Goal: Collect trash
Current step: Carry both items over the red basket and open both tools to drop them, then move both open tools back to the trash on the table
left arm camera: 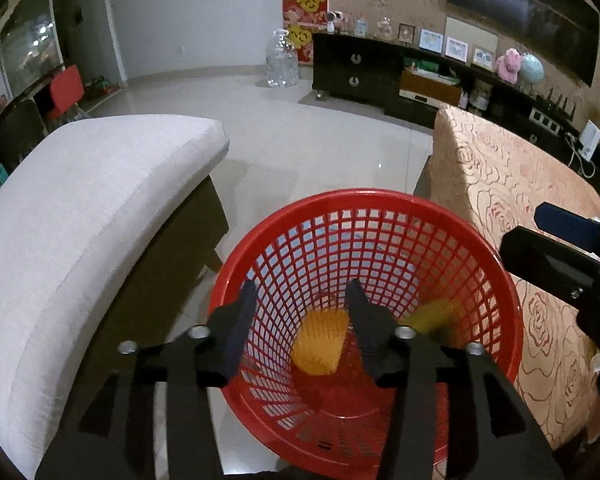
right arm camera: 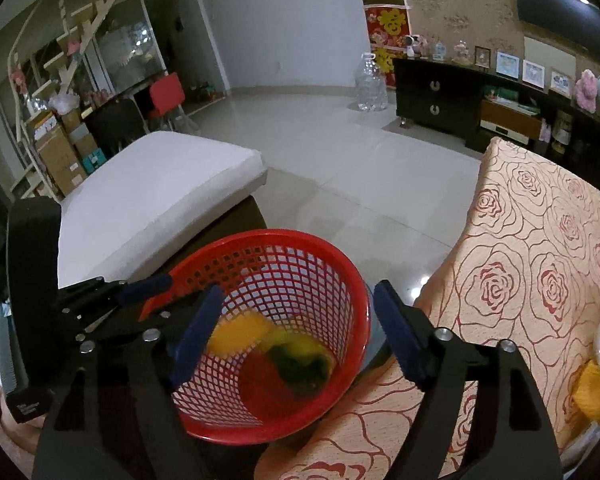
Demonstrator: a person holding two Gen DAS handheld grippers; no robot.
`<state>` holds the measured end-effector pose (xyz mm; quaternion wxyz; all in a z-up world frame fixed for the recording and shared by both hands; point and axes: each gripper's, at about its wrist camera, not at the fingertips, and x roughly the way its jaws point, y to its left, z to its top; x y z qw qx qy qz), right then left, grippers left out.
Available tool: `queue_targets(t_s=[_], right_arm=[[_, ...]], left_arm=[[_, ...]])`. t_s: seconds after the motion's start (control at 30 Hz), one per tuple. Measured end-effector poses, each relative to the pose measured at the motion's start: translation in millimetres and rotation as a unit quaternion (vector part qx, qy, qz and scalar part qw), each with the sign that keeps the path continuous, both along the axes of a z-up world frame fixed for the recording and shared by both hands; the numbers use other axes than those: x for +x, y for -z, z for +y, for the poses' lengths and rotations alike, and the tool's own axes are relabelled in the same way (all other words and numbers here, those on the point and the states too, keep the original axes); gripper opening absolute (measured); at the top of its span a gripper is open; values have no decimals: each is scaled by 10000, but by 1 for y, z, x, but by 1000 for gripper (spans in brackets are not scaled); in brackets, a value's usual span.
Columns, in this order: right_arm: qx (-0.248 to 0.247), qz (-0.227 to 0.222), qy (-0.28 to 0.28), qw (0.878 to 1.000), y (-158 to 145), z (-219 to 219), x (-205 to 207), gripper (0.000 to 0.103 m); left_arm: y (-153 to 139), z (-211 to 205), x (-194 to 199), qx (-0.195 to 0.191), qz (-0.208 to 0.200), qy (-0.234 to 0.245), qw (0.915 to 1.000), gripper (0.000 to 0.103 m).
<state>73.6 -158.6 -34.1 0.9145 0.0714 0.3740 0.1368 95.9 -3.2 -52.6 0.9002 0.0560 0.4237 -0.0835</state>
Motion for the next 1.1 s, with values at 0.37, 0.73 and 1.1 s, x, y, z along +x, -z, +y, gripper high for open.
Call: queue_targets(t_s=[0.37,0.73,1.1], right_arm=[[-19,-194,247,9995,-13,-19,-10,80],[-205,-439,746,9960,-26,-59,-39,81],[-696,-705,1506,9836,-35,-115,-88,81]], left_arm=[[-20,3,-5,-285,-437,-70,9986,73],[-39,-5,-20,-497,-931,72,9944,76],[-46,-33,-29,-497,-1091,412,9919,76]])
